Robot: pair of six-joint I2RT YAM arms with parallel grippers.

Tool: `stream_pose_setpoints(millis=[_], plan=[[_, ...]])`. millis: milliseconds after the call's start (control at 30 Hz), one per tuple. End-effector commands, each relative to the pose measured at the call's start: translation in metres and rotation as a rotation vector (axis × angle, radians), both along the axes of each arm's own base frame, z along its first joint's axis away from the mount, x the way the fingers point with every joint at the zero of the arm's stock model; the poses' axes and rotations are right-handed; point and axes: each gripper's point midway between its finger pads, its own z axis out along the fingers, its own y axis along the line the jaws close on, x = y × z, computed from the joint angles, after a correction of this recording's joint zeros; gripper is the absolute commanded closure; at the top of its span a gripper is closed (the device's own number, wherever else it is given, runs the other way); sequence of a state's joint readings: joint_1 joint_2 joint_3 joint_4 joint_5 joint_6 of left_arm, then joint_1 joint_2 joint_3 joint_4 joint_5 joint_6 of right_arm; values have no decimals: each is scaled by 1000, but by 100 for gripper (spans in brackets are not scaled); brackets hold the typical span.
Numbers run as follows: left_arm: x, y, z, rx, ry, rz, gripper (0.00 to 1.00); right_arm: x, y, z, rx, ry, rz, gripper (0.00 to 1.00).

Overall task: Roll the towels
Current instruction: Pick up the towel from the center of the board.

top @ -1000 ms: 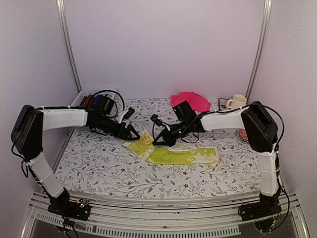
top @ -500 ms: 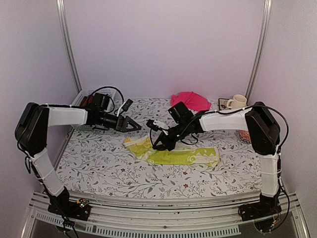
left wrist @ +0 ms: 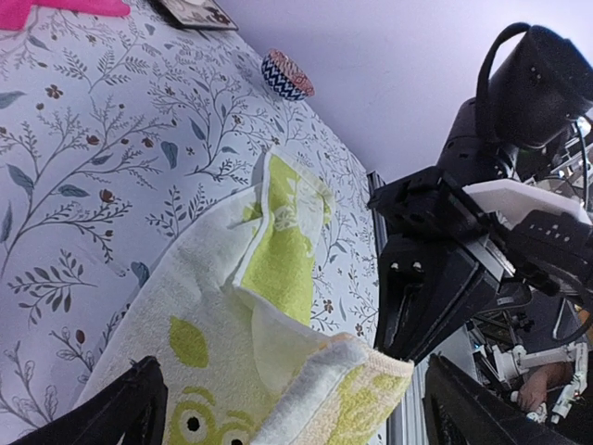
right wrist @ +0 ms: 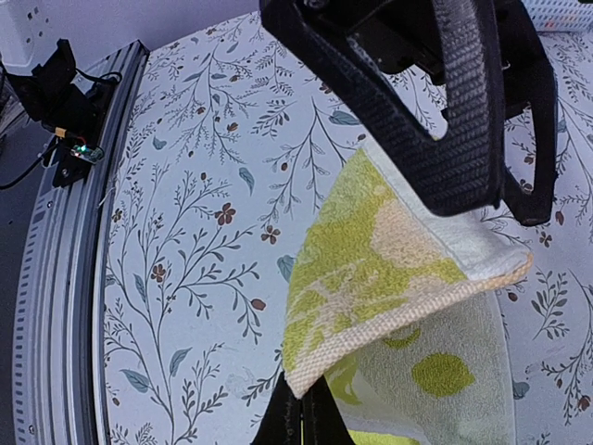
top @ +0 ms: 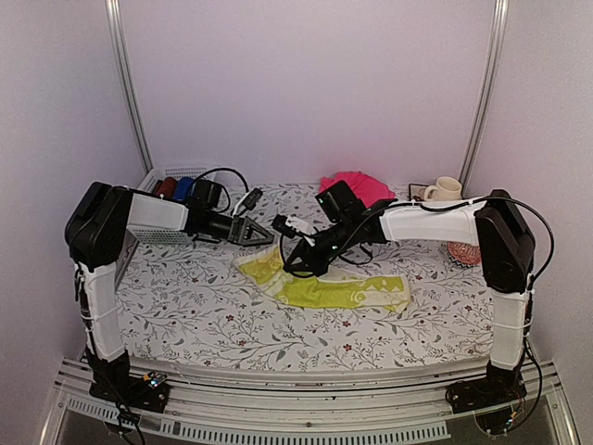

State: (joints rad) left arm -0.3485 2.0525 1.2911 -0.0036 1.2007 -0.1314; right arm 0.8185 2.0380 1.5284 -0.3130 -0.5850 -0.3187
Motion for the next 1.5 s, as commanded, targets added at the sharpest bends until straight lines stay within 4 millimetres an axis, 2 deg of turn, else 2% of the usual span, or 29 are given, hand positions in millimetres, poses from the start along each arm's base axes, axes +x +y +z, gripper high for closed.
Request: stream_pose_setpoints(millis=[0, 233, 433, 633, 900, 1267, 1467], plan=[[-5, -6, 10, -80, -23, -83, 5, -5, -2, 13, 9, -31, 8, 98], [-30, -20, 17, -159, 7, -205, 14, -4, -2, 11, 3, -30, 4, 98], [-37, -22, 23, -190, 21, -249, 26, -2, -3, 7, -8, -33, -3, 98], [-37, -20, 22, -181, 23, -234, 42, 0, -3, 4, -14, -35, -8, 98], [-28, -8, 24, -178, 18, -192, 52, 1, -5, -2, -32, -37, -20, 98], [-26, -2, 27, -164, -5, -152, 58, 13, -14, -6, -49, -38, -67, 98], [-22, -7, 26, -170, 5, -159, 75, 15, -12, -7, -50, -33, -71, 98]])
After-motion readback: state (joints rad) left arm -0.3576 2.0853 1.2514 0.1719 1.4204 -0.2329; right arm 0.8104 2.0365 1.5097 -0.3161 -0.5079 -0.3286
